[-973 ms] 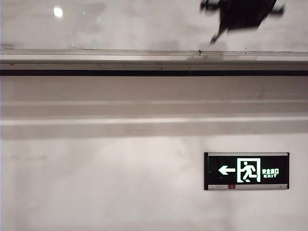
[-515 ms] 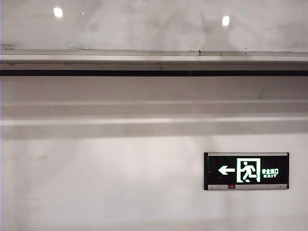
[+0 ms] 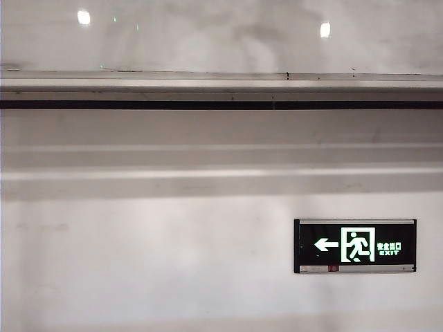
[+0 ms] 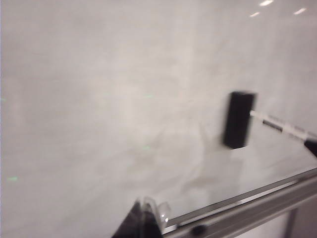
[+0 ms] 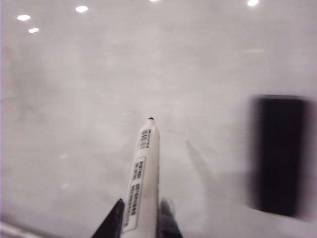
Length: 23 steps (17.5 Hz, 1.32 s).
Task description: Take a marker from the whiteboard tray, write "Hi!" on the whiteboard, and then put the marker back vertically into the whiteboard tray.
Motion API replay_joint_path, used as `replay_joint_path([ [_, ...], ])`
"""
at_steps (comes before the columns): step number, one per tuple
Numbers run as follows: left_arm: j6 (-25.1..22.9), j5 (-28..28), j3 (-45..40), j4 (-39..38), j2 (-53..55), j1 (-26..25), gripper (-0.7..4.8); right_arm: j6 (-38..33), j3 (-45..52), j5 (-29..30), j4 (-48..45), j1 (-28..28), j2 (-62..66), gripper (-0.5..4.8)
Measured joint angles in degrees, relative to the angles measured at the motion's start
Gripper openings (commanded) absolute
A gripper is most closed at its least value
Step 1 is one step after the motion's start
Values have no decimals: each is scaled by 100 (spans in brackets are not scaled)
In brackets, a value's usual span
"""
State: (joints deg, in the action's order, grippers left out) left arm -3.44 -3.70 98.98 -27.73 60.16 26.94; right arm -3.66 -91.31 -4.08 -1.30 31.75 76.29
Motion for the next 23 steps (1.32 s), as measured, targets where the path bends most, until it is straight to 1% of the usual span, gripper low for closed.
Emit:
replay_joint_path([
  [3,-85,-151,0,-184,-92,2,-7,256,-719,-46,87,435,540,-2],
  [5,-160,-151,0,-212,-107,2,-7,472,-1250,-369,42,739,944,-2],
  [7,-422,-151,0,-247,-107,2,-7,603,-1766,-669,33,999,1419,-2],
  [9,-529,-153,0,-299,-107,2,-7,772,-2157,-750,70,1163,1845,-2],
  [11,-562,-221,0,-317,-105,4,-7,833,-2586,-776,79,1252,2280,-2],
  [12,-625,-345,0,-363,-107,4,-7,848,-2802,-778,79,1266,2503,-2],
  [15,-837,-393,0,-579,-111,4,-7,898,-3202,-855,72,1261,2879,-2],
  [17,-850,-409,0,-675,-111,2,-7,981,-3233,-1086,68,1261,2994,-2],
  [19,-855,-407,0,-684,-107,2,-7,1084,-3233,-1108,-22,1257,3099,-1],
  [21,-855,-409,0,-682,-107,2,-7,1357,-3237,-1113,-282,1257,3272,-1],
  [23,-855,-404,0,-682,-109,2,-7,1416,-3239,-1123,-396,1257,3386,-2],
])
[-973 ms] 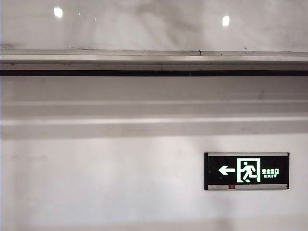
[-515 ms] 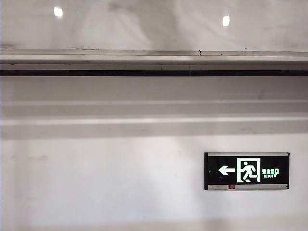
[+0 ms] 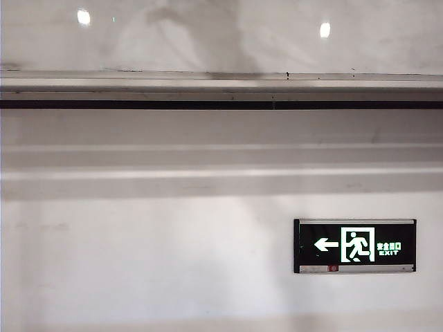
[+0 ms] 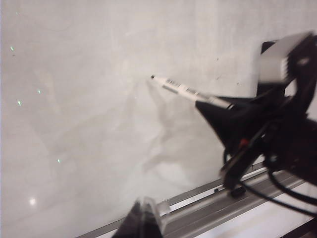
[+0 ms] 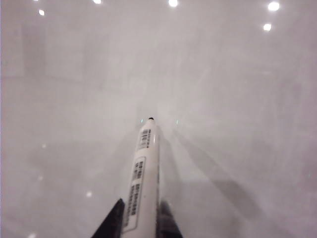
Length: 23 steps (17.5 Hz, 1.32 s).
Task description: Take a marker from the whiteboard tray, write "Hi!" on the whiteboard, and then put the marker back vertically into the whiteboard tray.
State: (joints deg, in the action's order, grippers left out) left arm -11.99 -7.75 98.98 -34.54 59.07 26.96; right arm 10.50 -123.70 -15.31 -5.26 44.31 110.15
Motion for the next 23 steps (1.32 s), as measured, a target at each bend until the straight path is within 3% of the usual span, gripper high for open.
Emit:
replay_joint_path([
  [3,0,0,0,0,0,0,-7,11,0,-238,2,-22,96,-2],
  [9,0,0,0,0,0,0,-7,11,0,-168,-107,-216,181,-1],
  [23,0,0,0,11,-2,0,-7,9,-17,-173,1429,-116,181,-1],
])
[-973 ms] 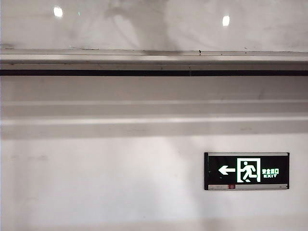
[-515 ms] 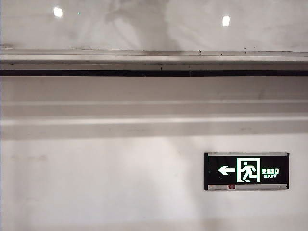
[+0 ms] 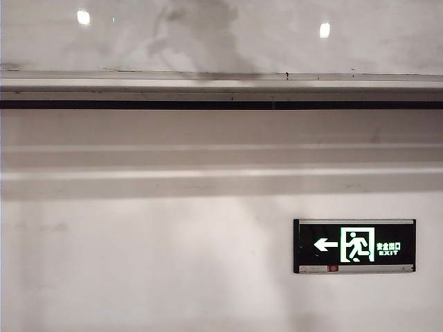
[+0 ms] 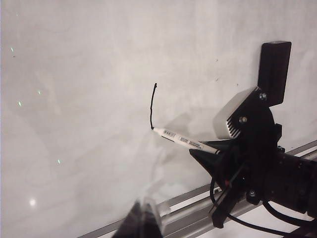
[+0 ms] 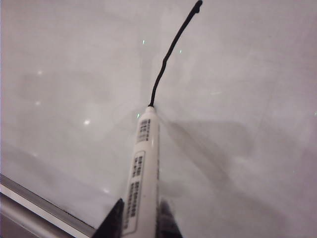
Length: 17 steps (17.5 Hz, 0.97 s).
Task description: Take a marker from the whiteboard tray, write "Hi!" on the whiteboard, and then put the marker back vertically into the whiteboard tray.
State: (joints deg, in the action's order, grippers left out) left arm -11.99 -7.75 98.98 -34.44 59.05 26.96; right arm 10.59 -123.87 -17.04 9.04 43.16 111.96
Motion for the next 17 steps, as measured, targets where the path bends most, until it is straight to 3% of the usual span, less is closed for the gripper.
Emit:
replay_joint_path([
  [5,2,0,0,15,-2,0,-7,74,-50,-76,-280,72,-448,-1],
  [8,7,0,0,28,-4,0,-7,133,2,214,-313,4,-339,-1],
  [17,20,0,0,33,-31,0,-7,140,2,221,-459,-153,-146,-1],
])
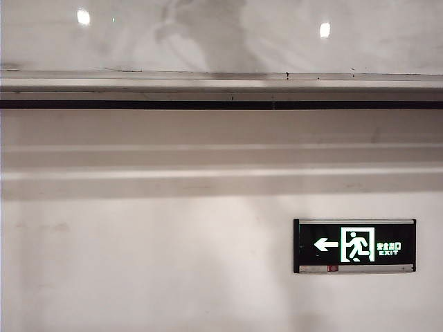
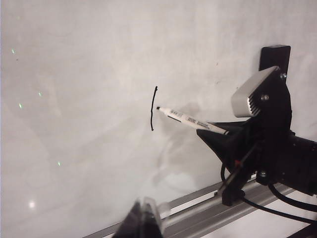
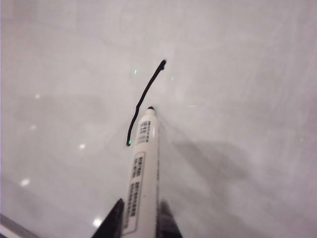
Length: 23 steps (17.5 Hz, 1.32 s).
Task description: Take a marker from the whiteboard tray, write "Hi!" on the whiteboard, and then put the marker back vertically into the whiteboard tray.
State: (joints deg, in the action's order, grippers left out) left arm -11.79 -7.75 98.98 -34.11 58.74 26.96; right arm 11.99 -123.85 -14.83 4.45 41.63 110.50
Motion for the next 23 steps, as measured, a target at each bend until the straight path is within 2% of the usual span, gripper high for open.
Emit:
replay_joint_path([
  [3,0,0,0,0,0,0,-7,0,0,262,-57,-33,2,-1],
  [6,0,0,0,0,0,0,-7,2,0,286,-63,-17,48,-1],
  [23,0,0,0,-2,-2,0,-7,57,-7,-752,409,-79,-251,-1],
])
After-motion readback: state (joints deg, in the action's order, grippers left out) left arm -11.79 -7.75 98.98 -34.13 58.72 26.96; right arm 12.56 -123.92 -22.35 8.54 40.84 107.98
